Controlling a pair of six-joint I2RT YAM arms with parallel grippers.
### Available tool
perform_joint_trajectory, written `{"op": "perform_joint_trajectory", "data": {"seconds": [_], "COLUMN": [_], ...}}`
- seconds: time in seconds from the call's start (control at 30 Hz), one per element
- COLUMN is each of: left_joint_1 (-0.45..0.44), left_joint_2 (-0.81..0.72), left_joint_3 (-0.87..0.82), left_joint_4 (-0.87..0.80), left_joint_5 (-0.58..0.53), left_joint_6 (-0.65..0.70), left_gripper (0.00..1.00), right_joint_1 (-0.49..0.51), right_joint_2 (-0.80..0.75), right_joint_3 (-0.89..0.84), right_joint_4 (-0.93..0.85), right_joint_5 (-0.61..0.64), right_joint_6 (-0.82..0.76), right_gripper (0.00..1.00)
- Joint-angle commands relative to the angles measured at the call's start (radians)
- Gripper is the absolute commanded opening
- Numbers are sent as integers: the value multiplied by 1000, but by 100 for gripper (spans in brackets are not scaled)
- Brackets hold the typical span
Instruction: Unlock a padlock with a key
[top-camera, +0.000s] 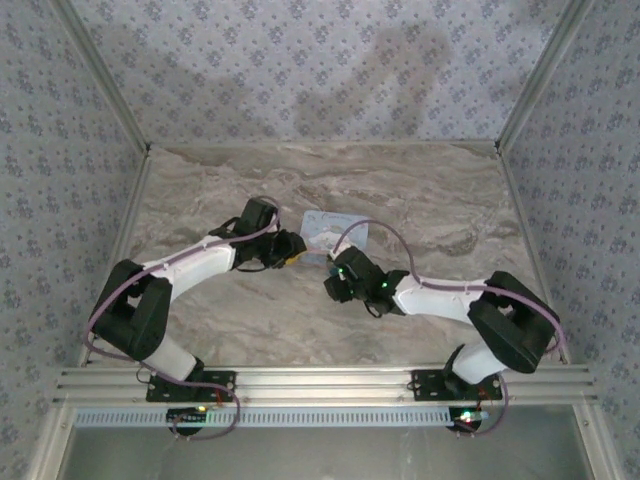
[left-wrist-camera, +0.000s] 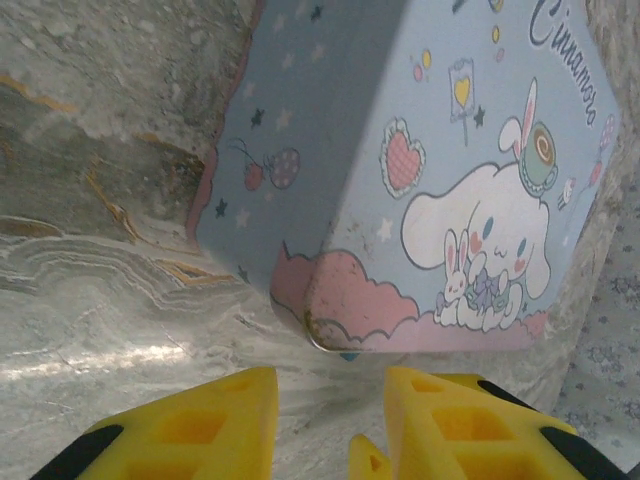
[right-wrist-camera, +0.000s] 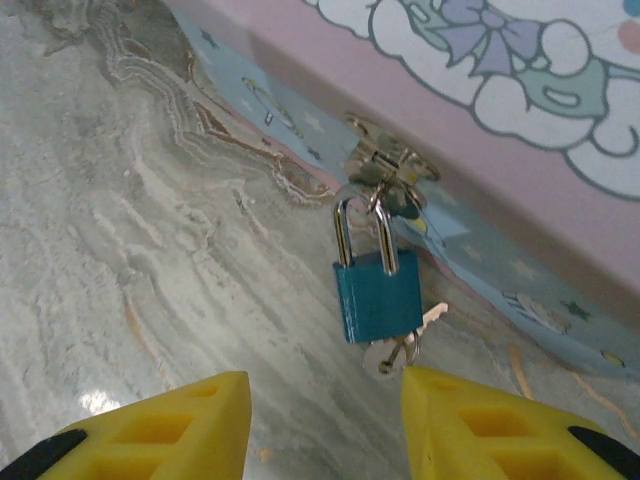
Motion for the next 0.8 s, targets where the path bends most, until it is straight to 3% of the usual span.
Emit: {"op": "perform_joint_trajectory", "data": {"seconds": [0.0, 0.33, 0.77], "left_joint_1": [9, 10, 10], "left_joint_2": [9, 35, 44], "left_joint_3": [5, 27, 19], "left_joint_4": [23, 26, 37], "left_joint_5": [-14, -7, 0], "left_joint_6": [7, 6, 0], "left_gripper": [34, 34, 34], "right_joint_1": [4, -47, -12], "right_joint_2": [57, 147, 176], "right_joint_3": [63, 146, 103], "right_joint_4": [-38, -39, -44], "right_joint_5": [59, 49, 121], "right_joint_6": [-18, -47, -35], "right_gripper": [46, 53, 53]}}
